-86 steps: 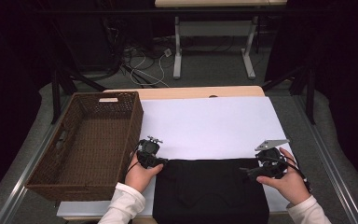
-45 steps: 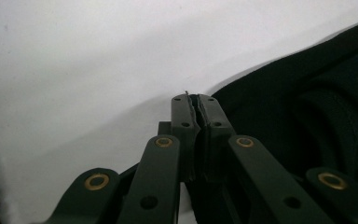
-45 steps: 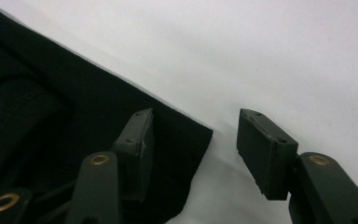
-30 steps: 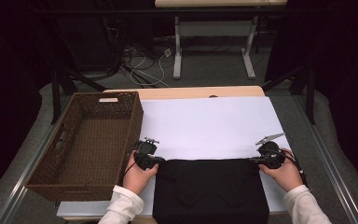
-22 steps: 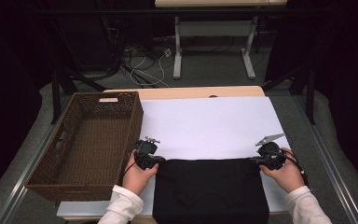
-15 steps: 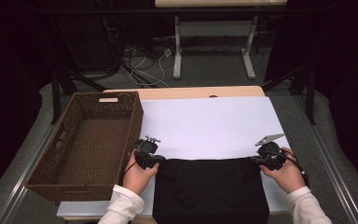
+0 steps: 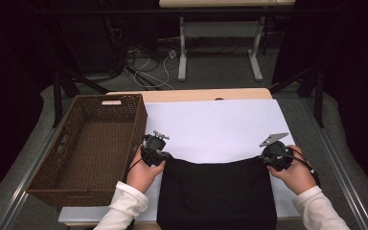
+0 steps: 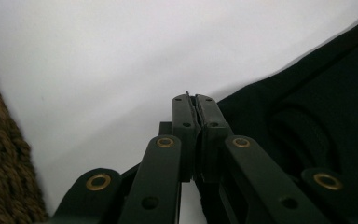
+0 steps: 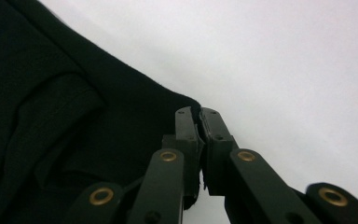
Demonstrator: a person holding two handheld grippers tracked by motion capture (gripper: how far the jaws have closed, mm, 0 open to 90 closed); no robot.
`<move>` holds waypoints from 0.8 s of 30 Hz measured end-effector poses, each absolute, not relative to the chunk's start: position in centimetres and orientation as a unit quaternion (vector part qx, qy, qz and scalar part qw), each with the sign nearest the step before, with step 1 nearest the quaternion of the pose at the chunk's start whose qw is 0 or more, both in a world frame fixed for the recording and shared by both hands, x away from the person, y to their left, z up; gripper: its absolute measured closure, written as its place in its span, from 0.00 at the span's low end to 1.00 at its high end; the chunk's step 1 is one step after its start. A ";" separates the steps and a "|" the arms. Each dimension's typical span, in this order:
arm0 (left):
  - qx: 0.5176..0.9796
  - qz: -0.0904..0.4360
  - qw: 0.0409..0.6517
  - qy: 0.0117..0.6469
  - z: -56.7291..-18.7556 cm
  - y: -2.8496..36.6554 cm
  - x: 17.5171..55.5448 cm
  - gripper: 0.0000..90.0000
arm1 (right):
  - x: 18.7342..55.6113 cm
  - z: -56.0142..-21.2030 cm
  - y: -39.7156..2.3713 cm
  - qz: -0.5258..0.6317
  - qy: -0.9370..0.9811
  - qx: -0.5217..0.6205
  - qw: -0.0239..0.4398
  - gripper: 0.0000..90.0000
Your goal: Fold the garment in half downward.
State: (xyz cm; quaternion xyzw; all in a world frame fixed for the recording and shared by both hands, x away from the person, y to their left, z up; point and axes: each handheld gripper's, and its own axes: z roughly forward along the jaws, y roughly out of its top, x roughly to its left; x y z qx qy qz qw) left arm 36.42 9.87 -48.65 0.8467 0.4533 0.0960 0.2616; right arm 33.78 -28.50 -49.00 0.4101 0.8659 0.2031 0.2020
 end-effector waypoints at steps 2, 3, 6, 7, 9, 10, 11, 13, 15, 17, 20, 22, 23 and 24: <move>0.848 0.099 0.260 0.451 -48.2 9.7 36.8 0.98 | 34.0 -48.6 -28.5 0.208 0.865 0.410 0.204 0.97; 0.848 0.102 0.260 0.451 -48.1 9.6 36.9 0.98 | 34.1 -48.4 -28.5 0.205 0.865 0.409 0.206 0.97; 0.847 0.112 0.261 0.450 -47.4 9.5 37.5 0.98 | 34.6 -47.9 -28.5 0.201 0.865 0.406 0.217 0.97; 0.846 0.113 0.263 0.450 -47.2 9.5 37.8 0.98 | 34.8 -47.7 -28.5 0.200 0.865 0.406 0.218 0.97; 0.846 0.115 0.264 0.449 -46.8 9.5 38.2 0.98 | 35.2 -47.2 -28.5 0.200 0.865 0.405 0.219 0.97; 0.845 0.117 0.263 0.450 -46.6 9.4 38.4 0.98 | 35.5 -47.0 -28.5 0.205 0.863 0.406 0.220 0.97; 0.846 0.118 0.261 0.449 -46.4 9.4 38.7 0.98 | 35.8 -46.8 -28.5 0.205 0.863 0.407 0.220 0.97; 0.848 0.120 0.258 0.446 -46.0 9.4 39.4 0.98 | 36.4 -46.4 -28.5 0.207 0.861 0.409 0.222 0.97; 0.847 0.121 0.259 0.448 -45.8 9.5 40.1 0.98 | 37.1 -46.1 -28.6 0.212 0.858 0.413 0.220 0.97; 0.845 0.123 0.259 0.452 -45.5 9.5 40.8 0.98 | 38.1 -45.9 -28.8 0.217 0.855 0.418 0.217 0.97; 0.841 0.130 0.264 0.454 -44.9 9.5 41.7 0.98 | 39.2 -45.5 -28.8 0.215 0.851 0.424 0.223 0.97; 0.839 0.133 0.267 0.456 -44.5 9.5 42.3 0.98 | 39.9 -45.2 -28.8 0.211 0.851 0.421 0.233 0.97; 0.838 0.133 0.267 0.457 -44.3 9.6 42.7 0.98 | 40.2 -45.1 -28.7 0.210 0.850 0.422 0.235 0.97; 0.836 0.134 0.270 0.458 -44.1 9.6 43.1 0.98 | 40.5 -44.9 -28.7 0.212 0.849 0.423 0.236 0.97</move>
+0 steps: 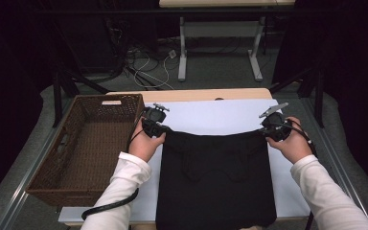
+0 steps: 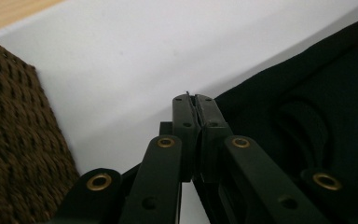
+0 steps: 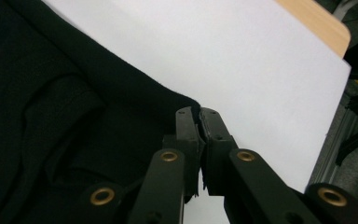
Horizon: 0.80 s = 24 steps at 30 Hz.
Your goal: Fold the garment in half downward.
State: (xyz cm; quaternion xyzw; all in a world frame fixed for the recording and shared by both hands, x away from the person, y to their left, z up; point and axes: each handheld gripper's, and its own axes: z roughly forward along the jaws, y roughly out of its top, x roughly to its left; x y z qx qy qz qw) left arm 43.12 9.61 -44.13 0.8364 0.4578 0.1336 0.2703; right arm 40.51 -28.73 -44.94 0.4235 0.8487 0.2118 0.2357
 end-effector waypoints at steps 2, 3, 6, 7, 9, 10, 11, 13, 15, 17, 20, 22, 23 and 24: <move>0.836 0.131 0.272 0.457 -43.9 9.6 43.7 0.98 | 41.2 -44.7 -28.7 0.217 0.846 0.425 0.236 0.97; 0.837 0.133 0.272 0.456 -43.7 9.5 44.0 0.98 | 41.5 -44.6 -28.7 0.215 0.846 0.428 0.234 0.97; 0.832 0.139 0.273 0.463 -43.5 9.5 44.8 0.98 | 42.4 -44.4 -28.8 0.214 0.843 0.432 0.239 0.97; 0.831 0.141 0.272 0.465 -43.4 9.5 45.2 0.98 | 42.7 -44.3 -28.8 0.212 0.842 0.431 0.243 0.97; 0.829 0.142 0.273 0.467 -43.2 9.5 45.6 0.98 | 43.2 -43.9 -28.8 0.212 0.840 0.433 0.249 0.97; 0.829 0.140 0.274 0.468 -43.1 9.5 45.9 0.98 | 43.4 -43.7 -28.8 0.215 0.839 0.434 0.249 0.97; 0.827 0.144 0.276 0.468 -43.0 9.5 46.1 0.98 | 43.6 -43.5 -28.7 0.212 0.839 0.435 0.251 0.97; 0.826 0.148 0.276 0.469 -42.9 9.4 46.3 0.98 | 44.0 -43.2 -28.7 0.210 0.839 0.430 0.258 0.97; 0.825 0.150 0.277 0.469 -42.8 9.4 46.6 0.98 | 44.4 -42.8 -28.7 0.212 0.837 0.432 0.262 0.97; 0.823 0.153 0.278 0.472 -42.8 9.4 47.0 0.98 | 44.7 -42.6 -28.6 0.215 0.835 0.433 0.263 0.97; 0.821 0.154 0.276 0.475 -42.6 9.5 47.4 0.98 | 45.1 -42.3 -28.4 0.220 0.830 0.435 0.270 0.97; 0.819 0.154 0.279 0.477 -42.5 9.5 47.8 0.98 | 45.4 -42.3 -28.2 0.222 0.831 0.434 0.268 0.97; 0.819 0.156 0.280 0.476 -42.5 9.4 47.9 0.98 | 45.6 -42.3 -28.1 0.221 0.831 0.433 0.270 0.97; 0.820 0.157 0.276 0.477 -42.5 9.4 48.0 0.98 | 45.7 -42.3 -27.9 0.220 0.830 0.432 0.274 0.97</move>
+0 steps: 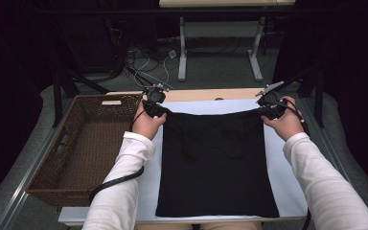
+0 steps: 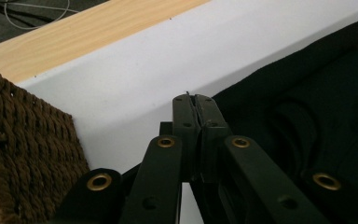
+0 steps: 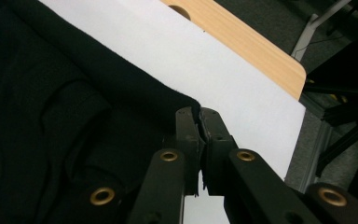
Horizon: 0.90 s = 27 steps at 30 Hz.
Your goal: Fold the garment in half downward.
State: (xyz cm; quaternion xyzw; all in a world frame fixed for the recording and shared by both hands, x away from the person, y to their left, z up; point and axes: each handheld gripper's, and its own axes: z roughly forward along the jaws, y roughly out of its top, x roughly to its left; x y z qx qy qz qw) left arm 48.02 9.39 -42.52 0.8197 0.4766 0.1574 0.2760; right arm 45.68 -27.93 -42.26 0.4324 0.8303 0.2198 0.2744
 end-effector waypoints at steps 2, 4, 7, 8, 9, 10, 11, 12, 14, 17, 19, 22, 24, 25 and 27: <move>0.817 0.160 0.277 0.479 -42.6 9.4 48.3 0.98 | 45.9 -42.2 -27.7 0.221 0.830 0.429 0.281 0.97; 0.816 0.161 0.276 0.481 -42.6 9.5 48.5 0.98 | 46.2 -42.0 -27.4 0.221 0.830 0.426 0.285 0.97; 0.815 0.163 0.275 0.483 -42.6 9.8 48.9 0.98 | 46.5 -41.8 -27.3 0.225 0.828 0.426 0.286 0.97; 0.814 0.164 0.276 0.483 -42.5 9.8 49.1 0.98 | 46.5 -41.8 -27.3 0.225 0.827 0.427 0.288 0.97; 0.814 0.164 0.277 0.483 -42.5 9.8 49.2 0.98 | 46.6 -41.8 -27.2 0.224 0.826 0.430 0.288 0.97; 0.813 0.166 0.279 0.484 -42.5 9.8 49.3 0.98 | 46.7 -41.8 -27.2 0.225 0.825 0.430 0.290 0.97; 0.813 0.166 0.278 0.485 -42.4 9.8 49.5 0.98 | 46.8 -41.9 -27.2 0.226 0.824 0.431 0.291 0.97; 0.813 0.168 0.277 0.483 -42.4 9.7 49.5 0.98 | 46.9 -41.9 -27.2 0.226 0.823 0.432 0.291 0.97; 0.815 0.167 0.276 0.481 -42.3 9.6 49.7 0.98 | 47.1 -41.9 -27.1 0.226 0.823 0.431 0.293 0.97; 0.813 0.168 0.281 0.481 -42.2 9.5 50.0 0.98 | 47.3 -42.0 -27.0 0.221 0.823 0.431 0.297 0.97; 0.813 0.166 0.281 0.483 -42.3 9.5 50.2 0.98 | 47.4 -42.0 -26.9 0.219 0.823 0.430 0.300 0.97; 0.813 0.161 0.277 0.487 -42.7 9.6 50.4 0.98 | 47.5 -42.3 -27.0 0.215 0.825 0.430 0.298 0.97; 0.812 0.160 0.277 0.489 -43.2 9.6 50.4 0.98 | 47.6 -42.5 -26.9 0.217 0.824 0.434 0.294 0.97; 0.812 0.158 0.276 0.490 -43.3 9.6 50.5 0.98 | 47.7 -42.6 -26.9 0.218 0.824 0.434 0.292 0.97; 0.811 0.159 0.276 0.491 -43.8 9.6 50.6 0.98 | 47.8 -42.9 -26.8 0.221 0.823 0.438 0.285 0.97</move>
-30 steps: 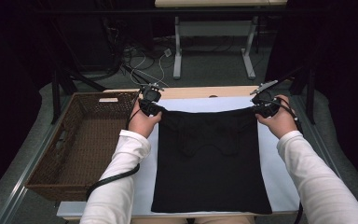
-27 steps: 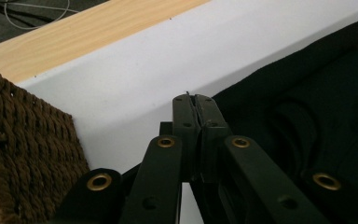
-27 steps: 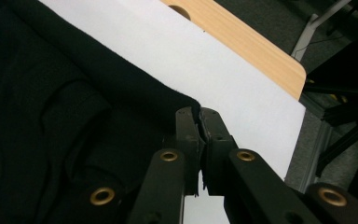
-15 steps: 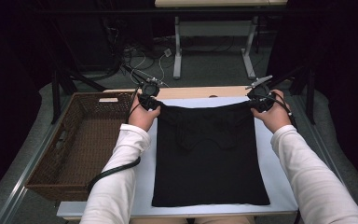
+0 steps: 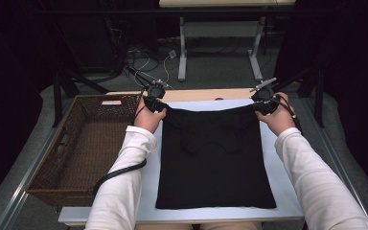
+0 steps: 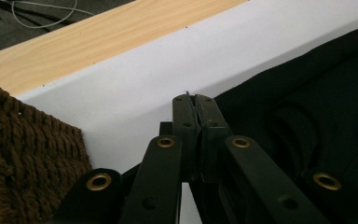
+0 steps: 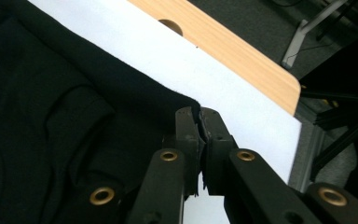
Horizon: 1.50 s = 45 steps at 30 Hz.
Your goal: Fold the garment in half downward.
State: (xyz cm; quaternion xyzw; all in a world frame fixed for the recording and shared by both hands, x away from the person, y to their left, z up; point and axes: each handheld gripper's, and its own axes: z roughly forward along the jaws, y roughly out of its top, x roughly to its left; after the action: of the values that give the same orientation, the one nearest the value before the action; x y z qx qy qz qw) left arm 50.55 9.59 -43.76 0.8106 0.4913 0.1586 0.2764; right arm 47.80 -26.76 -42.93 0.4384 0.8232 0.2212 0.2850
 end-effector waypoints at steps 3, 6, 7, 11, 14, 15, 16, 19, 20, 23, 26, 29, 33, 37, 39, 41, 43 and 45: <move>0.812 0.153 0.273 0.492 -44.3 9.4 50.6 0.98 | 47.9 -43.5 -26.5 0.218 0.825 0.438 0.282 0.97; 0.814 0.154 0.271 0.491 -45.0 9.0 50.6 0.98 | 48.0 -44.1 -26.2 0.217 0.827 0.438 0.278 0.97; 0.815 0.155 0.270 0.490 -45.2 8.9 50.7 0.98 | 48.0 -44.3 -26.1 0.217 0.828 0.438 0.276 0.97; 0.816 0.151 0.266 0.490 -46.0 8.7 50.7 0.98 | 48.0 -45.0 -25.7 0.214 0.831 0.435 0.273 0.97; 0.817 0.148 0.263 0.492 -46.5 8.6 50.8 0.98 | 48.0 -45.5 -25.5 0.218 0.831 0.437 0.268 0.97; 0.817 0.146 0.262 0.493 -46.6 8.6 50.8 0.98 | 48.0 -45.6 -25.4 0.218 0.831 0.437 0.267 0.97; 0.817 0.146 0.262 0.493 -46.8 8.5 50.8 0.98 | 48.0 -45.8 -25.4 0.216 0.832 0.436 0.266 0.97; 0.816 0.146 0.261 0.494 -47.2 8.4 50.9 0.98 | 48.1 -46.3 -25.2 0.215 0.833 0.436 0.266 0.97; 0.818 0.147 0.258 0.492 -47.3 8.4 50.9 0.98 | 48.1 -46.4 -25.1 0.216 0.832 0.436 0.266 0.97; 0.818 0.151 0.255 0.494 -47.8 8.4 51.1 0.97 | 48.3 -46.9 -25.1 0.214 0.833 0.437 0.265 0.96; 0.815 0.151 0.253 0.500 -47.9 8.4 51.2 0.94 | 48.4 -47.2 -25.1 0.212 0.830 0.440 0.268 0.88; 0.815 0.146 0.254 0.500 -48.0 8.4 51.3 0.84 | 48.4 -47.2 -25.2 0.213 0.828 0.438 0.280 0.77; 0.812 0.141 0.259 0.503 -47.9 8.4 51.1 0.69 | 48.2 -47.0 -25.4 0.218 0.823 0.444 0.280 0.65; 0.811 0.140 0.266 0.502 -48.0 8.2 50.8 0.54 | 48.0 -47.0 -25.2 0.221 0.825 0.441 0.275 0.57; 0.811 0.145 0.268 0.499 -48.1 8.1 50.6 0.49 | 47.8 -46.9 -25.0 0.224 0.827 0.439 0.271 0.55; 0.811 0.148 0.268 0.499 -48.1 8.0 50.5 0.45 | 47.7 -46.9 -24.8 0.223 0.831 0.434 0.268 0.52; 0.814 0.148 0.267 0.494 -48.0 8.0 50.3 0.41 | 47.6 -46.9 -24.6 0.224 0.834 0.432 0.261 0.51; 0.813 0.147 0.271 0.494 -48.0 8.0 50.2 0.38 | 47.4 -46.8 -24.4 0.224 0.835 0.430 0.260 0.50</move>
State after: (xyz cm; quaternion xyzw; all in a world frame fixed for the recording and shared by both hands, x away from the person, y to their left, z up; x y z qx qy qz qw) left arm 50.16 7.97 -47.96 0.8133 0.4935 0.1471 0.2707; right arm 47.41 -24.42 -46.81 0.4299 0.8350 0.2244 0.2598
